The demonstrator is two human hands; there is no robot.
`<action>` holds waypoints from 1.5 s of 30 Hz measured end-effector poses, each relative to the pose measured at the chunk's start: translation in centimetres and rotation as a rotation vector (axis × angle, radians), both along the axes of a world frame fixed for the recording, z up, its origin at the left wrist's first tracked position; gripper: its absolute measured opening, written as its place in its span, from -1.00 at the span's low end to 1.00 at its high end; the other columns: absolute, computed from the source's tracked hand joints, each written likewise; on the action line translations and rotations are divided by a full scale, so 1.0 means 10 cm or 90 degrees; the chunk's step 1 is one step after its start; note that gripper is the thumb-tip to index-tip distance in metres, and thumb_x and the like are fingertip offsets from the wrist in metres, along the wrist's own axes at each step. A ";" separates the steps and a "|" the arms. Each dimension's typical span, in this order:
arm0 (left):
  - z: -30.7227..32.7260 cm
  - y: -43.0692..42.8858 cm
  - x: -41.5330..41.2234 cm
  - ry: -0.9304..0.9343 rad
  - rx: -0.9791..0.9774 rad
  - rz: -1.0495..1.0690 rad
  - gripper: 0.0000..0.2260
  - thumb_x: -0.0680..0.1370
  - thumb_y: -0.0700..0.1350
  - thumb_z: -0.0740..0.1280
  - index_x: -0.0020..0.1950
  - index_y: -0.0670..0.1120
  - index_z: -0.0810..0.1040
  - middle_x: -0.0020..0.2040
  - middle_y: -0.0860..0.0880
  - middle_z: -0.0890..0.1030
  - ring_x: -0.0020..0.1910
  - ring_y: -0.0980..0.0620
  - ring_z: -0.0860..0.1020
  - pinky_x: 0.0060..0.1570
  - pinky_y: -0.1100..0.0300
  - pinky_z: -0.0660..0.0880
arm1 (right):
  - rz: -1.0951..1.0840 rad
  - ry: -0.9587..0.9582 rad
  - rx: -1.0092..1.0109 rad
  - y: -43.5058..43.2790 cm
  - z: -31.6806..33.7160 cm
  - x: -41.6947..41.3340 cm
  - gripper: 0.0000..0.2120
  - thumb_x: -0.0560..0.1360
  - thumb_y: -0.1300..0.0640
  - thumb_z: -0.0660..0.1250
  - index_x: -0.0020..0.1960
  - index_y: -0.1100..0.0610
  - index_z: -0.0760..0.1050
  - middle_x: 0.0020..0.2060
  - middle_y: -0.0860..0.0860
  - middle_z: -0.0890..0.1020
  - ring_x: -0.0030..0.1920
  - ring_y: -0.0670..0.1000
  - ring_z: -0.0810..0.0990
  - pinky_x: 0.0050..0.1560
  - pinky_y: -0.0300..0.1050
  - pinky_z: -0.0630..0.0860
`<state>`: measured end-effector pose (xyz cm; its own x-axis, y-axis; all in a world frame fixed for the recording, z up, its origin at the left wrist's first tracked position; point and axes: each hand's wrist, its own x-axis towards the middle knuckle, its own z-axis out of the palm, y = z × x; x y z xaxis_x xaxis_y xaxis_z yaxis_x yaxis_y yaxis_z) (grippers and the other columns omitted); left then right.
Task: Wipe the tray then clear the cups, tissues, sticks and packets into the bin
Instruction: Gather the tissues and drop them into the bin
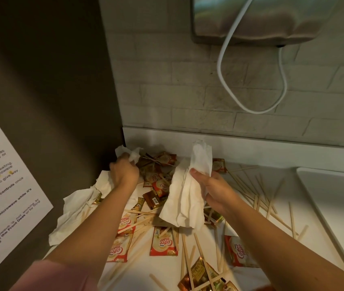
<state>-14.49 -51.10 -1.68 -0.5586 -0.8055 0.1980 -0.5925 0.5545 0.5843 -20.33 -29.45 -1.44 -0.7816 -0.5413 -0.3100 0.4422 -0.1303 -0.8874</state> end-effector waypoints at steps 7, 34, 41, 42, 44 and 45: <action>0.48 0.17 0.22 0.300 0.025 0.021 -0.79 0.63 -0.23 0.10 0.21 -0.28 0.40 0.11 -0.31 0.54 0.15 -0.28 0.51 -0.03 0.05 0.43 | 0.019 -0.008 -0.075 -0.06 0.09 0.13 -0.53 0.47 0.21 0.38 0.33 0.23 0.34 0.06 0.15 0.62 -0.03 0.09 0.65 -0.24 -0.09 0.62; 0.72 1.07 0.75 0.279 0.723 -0.343 -0.78 0.49 -0.20 0.38 0.13 -0.11 0.54 0.01 -0.11 0.65 0.05 -0.07 0.62 0.03 0.04 0.56 | 0.078 0.103 -0.149 0.05 0.48 0.65 -0.65 0.53 0.11 0.30 0.28 0.20 0.45 0.04 0.14 0.66 0.00 0.09 0.67 -0.10 -0.07 0.63; 0.67 1.12 0.84 0.310 0.687 -0.326 -0.60 0.43 -0.45 0.36 0.18 -0.11 0.46 0.05 -0.15 0.61 0.01 -0.10 0.61 -0.04 0.01 0.58 | 0.128 0.121 -0.085 0.08 0.47 0.80 -0.62 0.56 -0.01 0.23 0.31 0.14 0.44 0.08 0.12 0.65 0.05 0.09 0.66 -0.07 -0.06 0.62; 0.66 1.11 0.85 0.307 0.683 -0.327 -0.57 0.42 -0.45 0.36 0.19 -0.10 0.45 0.05 -0.15 0.60 0.02 -0.11 0.60 -0.05 0.00 0.58 | 0.121 0.127 -0.073 0.09 0.46 0.84 -0.63 0.56 -0.02 0.23 0.30 0.13 0.45 0.06 0.11 0.66 0.04 0.07 0.67 -0.07 -0.07 0.62; 0.63 1.11 0.88 0.296 0.676 -0.332 -0.55 0.42 -0.45 0.37 0.21 -0.06 0.43 0.06 -0.13 0.59 0.04 -0.11 0.59 -0.07 0.01 0.58 | 0.099 0.131 -0.055 0.12 0.44 0.91 -0.63 0.56 -0.03 0.24 0.29 0.13 0.46 0.05 0.09 0.67 0.03 0.06 0.67 -0.05 -0.07 0.62; 0.63 1.12 0.90 0.291 0.676 -0.334 -0.54 0.42 -0.44 0.37 0.21 -0.06 0.43 0.07 -0.13 0.58 0.04 -0.11 0.59 -0.07 0.02 0.58 | 0.089 0.130 -0.051 0.13 0.44 0.94 -0.63 0.56 -0.03 0.23 0.29 0.13 0.45 0.06 0.10 0.66 0.04 0.07 0.67 -0.03 -0.06 0.62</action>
<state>-5.45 -39.91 4.62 -0.9092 -0.3890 -0.1486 -0.0720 -0.2046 0.9762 -10.95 -28.13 2.93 -0.7389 -0.6655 -0.1057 0.2743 -0.1538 -0.9493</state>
